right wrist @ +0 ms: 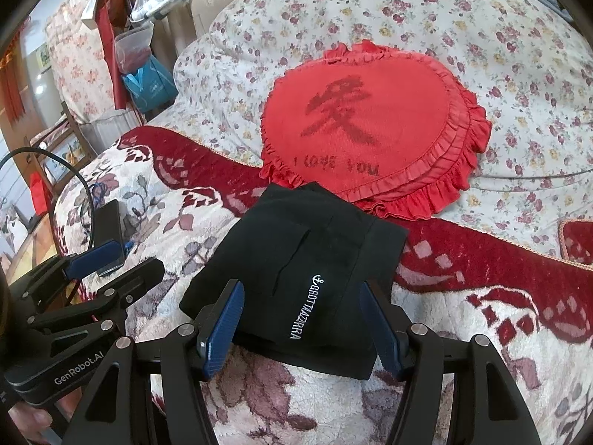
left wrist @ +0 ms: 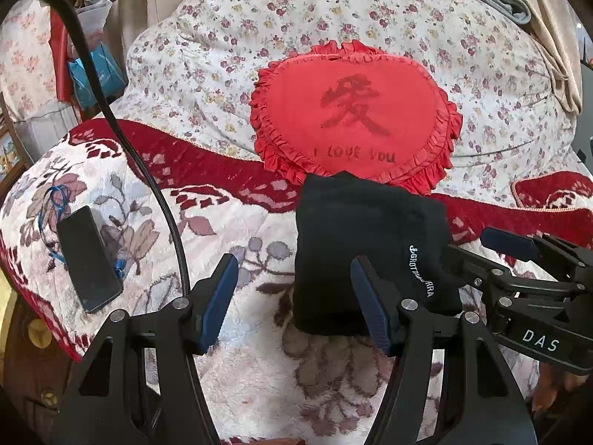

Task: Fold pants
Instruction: 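Release the folded pants on the blanket and open both grippers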

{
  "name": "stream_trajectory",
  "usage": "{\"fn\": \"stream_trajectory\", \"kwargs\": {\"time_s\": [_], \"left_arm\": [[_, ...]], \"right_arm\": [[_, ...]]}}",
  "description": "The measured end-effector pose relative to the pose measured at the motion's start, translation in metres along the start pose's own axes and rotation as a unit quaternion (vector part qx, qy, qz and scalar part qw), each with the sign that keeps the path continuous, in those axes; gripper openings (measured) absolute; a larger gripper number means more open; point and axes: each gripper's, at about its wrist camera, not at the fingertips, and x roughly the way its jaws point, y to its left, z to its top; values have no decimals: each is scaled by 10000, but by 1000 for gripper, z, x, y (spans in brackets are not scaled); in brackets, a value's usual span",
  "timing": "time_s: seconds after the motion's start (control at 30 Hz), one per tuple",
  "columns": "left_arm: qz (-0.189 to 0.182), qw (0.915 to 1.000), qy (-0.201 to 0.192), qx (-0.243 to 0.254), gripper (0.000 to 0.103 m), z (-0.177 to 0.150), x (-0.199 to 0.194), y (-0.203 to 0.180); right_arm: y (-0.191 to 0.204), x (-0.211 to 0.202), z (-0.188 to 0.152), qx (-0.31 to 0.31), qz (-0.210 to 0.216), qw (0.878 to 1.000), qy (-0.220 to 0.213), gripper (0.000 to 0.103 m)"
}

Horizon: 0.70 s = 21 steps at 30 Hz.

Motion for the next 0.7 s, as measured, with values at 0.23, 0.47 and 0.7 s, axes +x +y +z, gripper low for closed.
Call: {"fn": "stream_trajectory", "kwargs": {"time_s": [0.23, 0.47, 0.7], "left_arm": [[27, 10000, 37, 12, 63, 0, 4, 2], [21, 10000, 61, 1, 63, -1, 6, 3], [29, 10000, 58, 2, 63, -1, 7, 4]], "right_arm": [[0, 3, 0, -10, 12, 10000, 46, 63], [-2, 8, 1, -29, 8, 9999, 123, 63], [-2, 8, 0, -25, 5, 9999, 126, 63]]}}
